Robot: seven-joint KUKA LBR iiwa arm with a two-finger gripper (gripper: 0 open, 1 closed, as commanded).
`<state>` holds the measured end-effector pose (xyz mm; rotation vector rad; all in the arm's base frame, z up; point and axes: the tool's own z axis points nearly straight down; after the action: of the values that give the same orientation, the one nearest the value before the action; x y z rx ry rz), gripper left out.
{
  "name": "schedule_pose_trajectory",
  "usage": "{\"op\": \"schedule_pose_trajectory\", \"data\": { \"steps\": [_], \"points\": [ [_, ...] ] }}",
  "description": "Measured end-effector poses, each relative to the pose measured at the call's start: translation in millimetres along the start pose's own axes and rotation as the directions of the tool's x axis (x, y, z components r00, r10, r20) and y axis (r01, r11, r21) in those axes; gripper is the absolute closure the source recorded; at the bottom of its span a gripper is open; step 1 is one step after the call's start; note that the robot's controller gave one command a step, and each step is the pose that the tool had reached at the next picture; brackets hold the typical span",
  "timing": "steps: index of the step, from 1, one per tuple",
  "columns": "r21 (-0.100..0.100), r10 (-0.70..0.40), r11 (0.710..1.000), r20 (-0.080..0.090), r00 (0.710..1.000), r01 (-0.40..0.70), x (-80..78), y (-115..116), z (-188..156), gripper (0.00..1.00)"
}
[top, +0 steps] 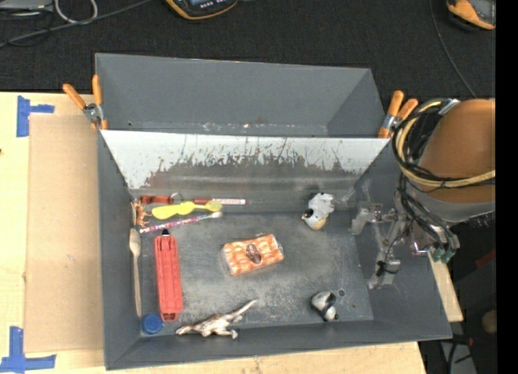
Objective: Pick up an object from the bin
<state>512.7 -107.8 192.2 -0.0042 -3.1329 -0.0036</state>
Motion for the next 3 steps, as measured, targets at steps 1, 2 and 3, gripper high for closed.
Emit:
{"op": "schedule_pose_trajectory", "data": {
  "steps": [1,2,3],
  "points": [
    [0.002,-0.003,1.000,0.007,1.000,0.003,-1.7,0,-3,0.00],
    [0.002,-0.087,0.996,0.007,0.996,0.087,6.9,64,52,0.00],
    [0.002,-0.089,0.996,0.009,0.996,0.089,0.7,60,75,0.00]
  ]
}}
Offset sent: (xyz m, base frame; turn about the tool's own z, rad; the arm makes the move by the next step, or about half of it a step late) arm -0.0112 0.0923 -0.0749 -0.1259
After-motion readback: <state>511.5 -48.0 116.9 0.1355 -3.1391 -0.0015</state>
